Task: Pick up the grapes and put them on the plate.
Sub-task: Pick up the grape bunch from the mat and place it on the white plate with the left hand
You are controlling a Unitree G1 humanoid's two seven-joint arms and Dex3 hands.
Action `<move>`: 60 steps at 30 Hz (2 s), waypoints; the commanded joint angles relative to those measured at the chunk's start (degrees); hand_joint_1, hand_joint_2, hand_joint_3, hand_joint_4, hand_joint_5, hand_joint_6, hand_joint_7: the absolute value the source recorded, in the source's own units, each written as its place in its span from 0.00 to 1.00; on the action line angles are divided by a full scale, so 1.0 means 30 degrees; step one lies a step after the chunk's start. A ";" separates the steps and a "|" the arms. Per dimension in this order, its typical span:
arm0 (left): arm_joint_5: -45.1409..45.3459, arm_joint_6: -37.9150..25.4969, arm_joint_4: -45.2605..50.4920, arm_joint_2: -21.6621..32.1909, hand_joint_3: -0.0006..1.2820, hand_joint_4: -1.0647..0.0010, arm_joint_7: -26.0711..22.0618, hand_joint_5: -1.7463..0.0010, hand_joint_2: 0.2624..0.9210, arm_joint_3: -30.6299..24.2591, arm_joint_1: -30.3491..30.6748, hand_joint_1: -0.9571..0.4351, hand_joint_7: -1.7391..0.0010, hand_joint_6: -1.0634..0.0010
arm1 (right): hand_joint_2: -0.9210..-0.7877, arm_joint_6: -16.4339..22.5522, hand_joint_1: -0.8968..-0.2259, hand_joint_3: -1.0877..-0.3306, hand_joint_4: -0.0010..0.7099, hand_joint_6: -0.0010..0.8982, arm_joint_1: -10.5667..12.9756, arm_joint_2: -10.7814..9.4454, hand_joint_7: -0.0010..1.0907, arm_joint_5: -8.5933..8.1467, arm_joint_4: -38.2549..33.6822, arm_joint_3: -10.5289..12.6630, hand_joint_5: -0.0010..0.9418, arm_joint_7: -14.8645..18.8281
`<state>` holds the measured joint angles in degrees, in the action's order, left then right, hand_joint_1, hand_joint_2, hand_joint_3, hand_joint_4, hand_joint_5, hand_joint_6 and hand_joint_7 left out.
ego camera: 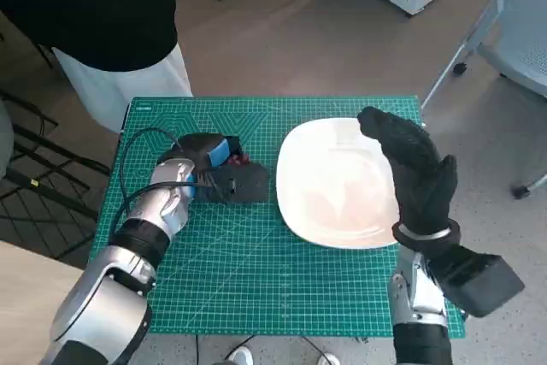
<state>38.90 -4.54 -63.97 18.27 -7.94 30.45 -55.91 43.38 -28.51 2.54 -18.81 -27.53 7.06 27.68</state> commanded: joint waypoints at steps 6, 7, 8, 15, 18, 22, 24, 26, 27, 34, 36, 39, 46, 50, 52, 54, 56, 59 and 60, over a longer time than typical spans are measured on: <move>-0.0072 0.0228 -0.0033 0.0199 0.12 0.51 0.0205 0.16 1.00 -0.0021 0.0502 0.69 0.40 0.42 | 0.00 -0.0050 0.31 0.49 0.53 0.00 -0.0037 0.0013 0.52 -0.0034 -0.0413 0.0155 0.01 -0.0045; -0.0085 0.0247 -0.0059 0.0196 0.12 0.51 0.0231 0.16 1.00 -0.0017 0.0491 0.69 0.40 0.42 | 0.00 -0.0052 0.31 0.49 0.53 0.00 -0.0047 0.0018 0.52 -0.0041 -0.0422 0.0165 0.01 -0.0043; -0.0095 0.0260 -0.0086 0.0192 0.12 0.50 0.0249 0.16 1.00 -0.0008 0.0476 0.69 0.40 0.42 | 0.00 -0.0052 0.31 0.49 0.53 0.00 -0.0061 0.0023 0.52 -0.0047 -0.0438 0.0175 0.01 -0.0039; -0.0160 0.0225 -0.0043 0.0166 0.13 0.50 0.0273 0.15 1.00 -0.0013 0.0385 0.69 0.40 0.43 | 0.00 -0.0046 0.31 0.49 0.53 0.00 -0.0180 0.0053 0.52 -0.0125 -0.0594 0.0276 0.01 0.0022; -0.0181 0.0180 0.0113 0.0194 0.13 0.51 0.0276 0.15 1.00 -0.0050 0.0336 0.69 0.40 0.43 | 0.00 -0.0054 0.31 0.50 0.53 0.00 -0.0223 0.0058 0.52 -0.0179 -0.0649 0.0322 0.01 0.0070; -0.0225 0.0152 0.0395 0.0264 0.13 0.51 0.0293 0.15 1.00 -0.0135 0.0272 0.69 0.40 0.43 | 0.00 -0.0092 0.31 0.50 0.53 0.00 -0.0266 0.0071 0.52 -0.0263 -0.0690 0.0373 0.01 0.0139; -0.0257 0.0119 0.0716 0.0339 0.13 0.51 0.0263 0.15 1.00 -0.0205 0.0257 0.69 0.40 0.43 | 0.00 -0.0113 0.31 0.50 0.53 0.00 -0.0300 0.0091 0.52 -0.0321 -0.0728 0.0407 0.01 0.0184; -0.0289 0.0036 0.1261 0.0462 0.13 0.50 0.0183 0.15 1.00 -0.0291 0.0291 0.69 0.40 0.43 | 0.00 -0.0130 0.31 0.50 0.53 0.00 -0.0342 0.0120 0.52 -0.0385 -0.0776 0.0447 0.01 0.0229; -0.0305 -0.0025 0.1625 0.0545 0.13 0.50 0.0121 0.16 1.00 -0.0339 0.0340 0.69 0.40 0.43 | 0.00 -0.0131 0.31 0.50 0.53 0.00 -0.0362 0.0135 0.52 -0.0418 -0.0806 0.0468 0.01 0.0254; -0.0427 -0.0756 0.5819 0.1486 0.13 0.49 -0.0521 0.16 1.00 -0.1014 0.1379 0.69 0.39 0.46 | 0.00 -0.0055 0.30 0.50 0.53 0.00 -0.0504 0.0180 0.52 -0.0658 -0.1088 0.0639 0.01 0.0515; -0.0476 -0.0952 0.7398 0.1850 0.13 0.49 -0.0711 0.16 1.00 -0.1339 0.1861 0.69 0.39 0.45 | 0.00 -0.0027 0.30 0.50 0.53 0.00 -0.0535 0.0157 0.52 -0.0688 -0.1130 0.0672 0.01 0.0573; -0.0501 -0.1262 0.9721 0.2365 0.14 0.50 -0.0977 0.15 1.00 -0.1850 0.2563 0.69 0.40 0.45 | 0.00 0.0010 0.31 0.50 0.53 0.00 -0.0604 0.0122 0.52 -0.0704 -0.1197 0.0711 0.01 0.0622; -0.0525 -0.1905 1.4610 0.3198 0.13 0.48 -0.1447 0.18 1.00 -0.3218 0.4066 0.69 0.37 0.46 | 0.00 0.0159 0.31 0.50 0.53 0.00 -0.0737 0.0105 0.52 -0.0731 -0.1379 0.0782 0.01 0.0698; -0.0437 -0.2117 1.6626 0.3407 0.12 0.46 -0.1532 0.19 1.00 -0.3833 0.4689 0.69 0.38 0.46 | 0.00 0.0275 0.32 0.50 0.53 0.00 -0.0807 0.0130 0.52 -0.0771 -0.1518 0.0838 0.01 0.0761; -0.0407 -0.2177 1.7285 0.3427 0.12 0.44 -0.1502 0.21 1.00 -0.4074 0.4900 0.69 0.37 0.47 | 0.00 0.0343 0.33 0.50 0.53 0.00 -0.0844 0.0139 0.52 -0.0788 -0.1605 0.0875 0.01 0.0801; -0.0327 -0.2283 1.7857 0.3414 0.11 0.43 -0.1486 0.22 1.00 -0.4259 0.5059 0.69 0.36 0.47 | 0.00 0.0414 0.33 0.50 0.53 0.00 -0.0863 0.0145 0.52 -0.0793 -0.1662 0.0907 0.01 0.0838; -0.0159 -0.2453 1.8444 0.3398 0.11 0.42 -0.1513 0.23 1.00 -0.4372 0.5202 0.69 0.35 0.47 | 0.00 0.0475 0.33 0.50 0.53 0.00 -0.0874 0.0157 0.52 -0.0802 -0.1704 0.0937 0.01 0.0880; 0.0108 -0.2696 1.9212 0.3359 0.10 0.41 -0.1597 0.24 1.00 -0.4435 0.5370 0.69 0.35 0.47 | 0.00 0.0515 0.33 0.50 0.53 0.01 -0.0890 0.0191 0.52 -0.0848 -0.1743 0.0991 0.01 0.0973; 0.0168 -0.2747 1.9416 0.3339 0.10 0.41 -0.1622 0.25 1.00 -0.4438 0.5415 0.69 0.35 0.47 | 0.00 0.0519 0.33 0.50 0.53 0.01 -0.0885 0.0205 0.52 -0.0862 -0.1730 0.1009 0.01 0.1002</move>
<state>38.41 -12.12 -8.41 27.99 -12.24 17.57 -40.73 44.94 -31.35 2.89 -20.52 -31.89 9.71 30.08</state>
